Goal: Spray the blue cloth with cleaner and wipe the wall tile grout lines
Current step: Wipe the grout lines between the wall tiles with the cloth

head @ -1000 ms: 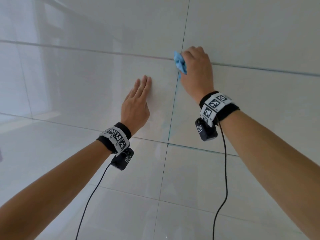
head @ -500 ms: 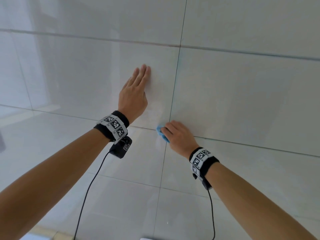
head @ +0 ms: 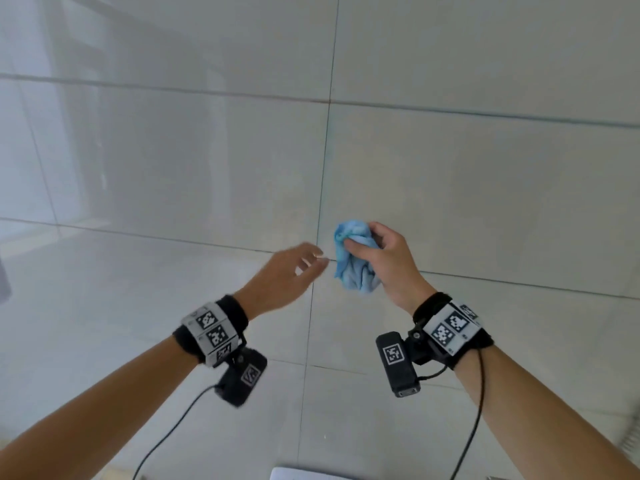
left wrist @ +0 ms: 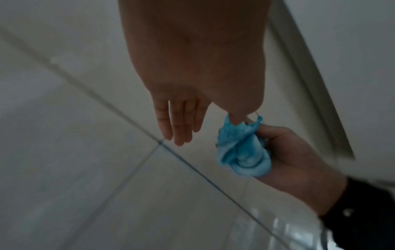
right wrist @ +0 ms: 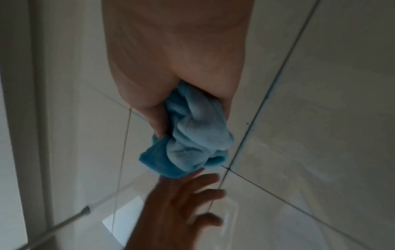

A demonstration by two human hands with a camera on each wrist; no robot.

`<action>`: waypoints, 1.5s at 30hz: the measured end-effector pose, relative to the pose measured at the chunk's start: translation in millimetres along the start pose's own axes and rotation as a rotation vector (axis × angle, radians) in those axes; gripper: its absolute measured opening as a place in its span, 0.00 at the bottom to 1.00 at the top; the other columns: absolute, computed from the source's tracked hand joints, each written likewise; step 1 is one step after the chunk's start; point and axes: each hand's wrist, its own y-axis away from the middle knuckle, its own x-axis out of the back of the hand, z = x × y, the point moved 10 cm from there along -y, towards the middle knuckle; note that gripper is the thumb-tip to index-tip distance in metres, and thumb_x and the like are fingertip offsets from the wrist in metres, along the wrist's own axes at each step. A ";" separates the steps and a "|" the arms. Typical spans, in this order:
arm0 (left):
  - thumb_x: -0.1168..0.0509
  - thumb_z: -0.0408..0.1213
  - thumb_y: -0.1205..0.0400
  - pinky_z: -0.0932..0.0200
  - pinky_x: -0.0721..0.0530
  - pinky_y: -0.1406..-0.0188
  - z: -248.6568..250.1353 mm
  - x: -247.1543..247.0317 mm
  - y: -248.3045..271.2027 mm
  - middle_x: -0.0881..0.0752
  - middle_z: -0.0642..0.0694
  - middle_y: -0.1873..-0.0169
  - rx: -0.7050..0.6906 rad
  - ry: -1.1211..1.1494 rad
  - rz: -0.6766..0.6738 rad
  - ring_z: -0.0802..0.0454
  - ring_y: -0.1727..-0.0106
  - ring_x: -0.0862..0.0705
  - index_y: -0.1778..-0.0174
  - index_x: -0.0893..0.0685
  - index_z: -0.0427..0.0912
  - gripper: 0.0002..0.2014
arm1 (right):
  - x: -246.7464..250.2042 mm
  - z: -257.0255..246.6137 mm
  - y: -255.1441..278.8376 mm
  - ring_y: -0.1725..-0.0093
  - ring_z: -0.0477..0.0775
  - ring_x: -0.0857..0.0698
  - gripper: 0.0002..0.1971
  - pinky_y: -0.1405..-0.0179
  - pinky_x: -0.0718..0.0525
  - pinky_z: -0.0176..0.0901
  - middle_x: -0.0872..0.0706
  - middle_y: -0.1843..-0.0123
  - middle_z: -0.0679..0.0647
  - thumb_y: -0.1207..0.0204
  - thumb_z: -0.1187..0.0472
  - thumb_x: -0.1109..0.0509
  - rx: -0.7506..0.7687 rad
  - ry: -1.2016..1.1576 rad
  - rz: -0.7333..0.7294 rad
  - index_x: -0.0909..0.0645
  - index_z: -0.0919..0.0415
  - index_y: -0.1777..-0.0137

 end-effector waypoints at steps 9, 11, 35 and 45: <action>0.35 0.45 0.09 0.47 0.18 0.25 17.1 -91.8 37.0 0.12 0.42 0.30 0.357 1.013 -0.302 0.45 0.27 0.14 0.24 0.17 0.39 0.20 | 6.7 22.4 26.4 0.43 0.59 0.12 0.18 0.40 0.12 0.52 0.13 0.42 0.61 0.19 0.62 0.26 -0.130 -0.398 -0.071 0.20 0.64 0.31; 0.34 0.43 0.10 0.49 0.17 0.26 17.0 -94.9 40.0 0.12 0.41 0.30 0.402 1.088 -0.319 0.45 0.28 0.14 0.24 0.17 0.37 0.20 | 9.0 25.3 29.7 0.45 0.57 0.12 0.15 0.45 0.11 0.48 0.13 0.43 0.59 0.17 0.63 0.27 -0.142 -0.397 -0.087 0.21 0.63 0.32; 0.24 0.38 0.17 0.56 0.07 0.46 -11.4 -40.5 -18.7 0.06 0.34 0.49 0.646 0.755 -0.009 0.41 0.46 0.06 0.43 0.10 0.26 0.16 | 4.9 48.7 15.2 0.43 0.42 0.11 0.32 0.48 0.13 0.33 0.11 0.40 0.40 0.36 0.45 0.10 0.046 0.241 -0.006 0.16 0.49 0.34; 0.30 0.41 0.13 0.49 0.15 0.27 6.6 30.9 -56.2 0.07 0.43 0.41 0.388 0.682 -0.126 0.46 0.36 0.09 0.35 0.09 0.38 0.14 | -14.8 -18.4 -14.7 0.39 0.46 0.13 0.31 0.42 0.10 0.42 0.13 0.35 0.48 0.29 0.60 0.13 0.365 0.258 0.328 0.20 0.52 0.26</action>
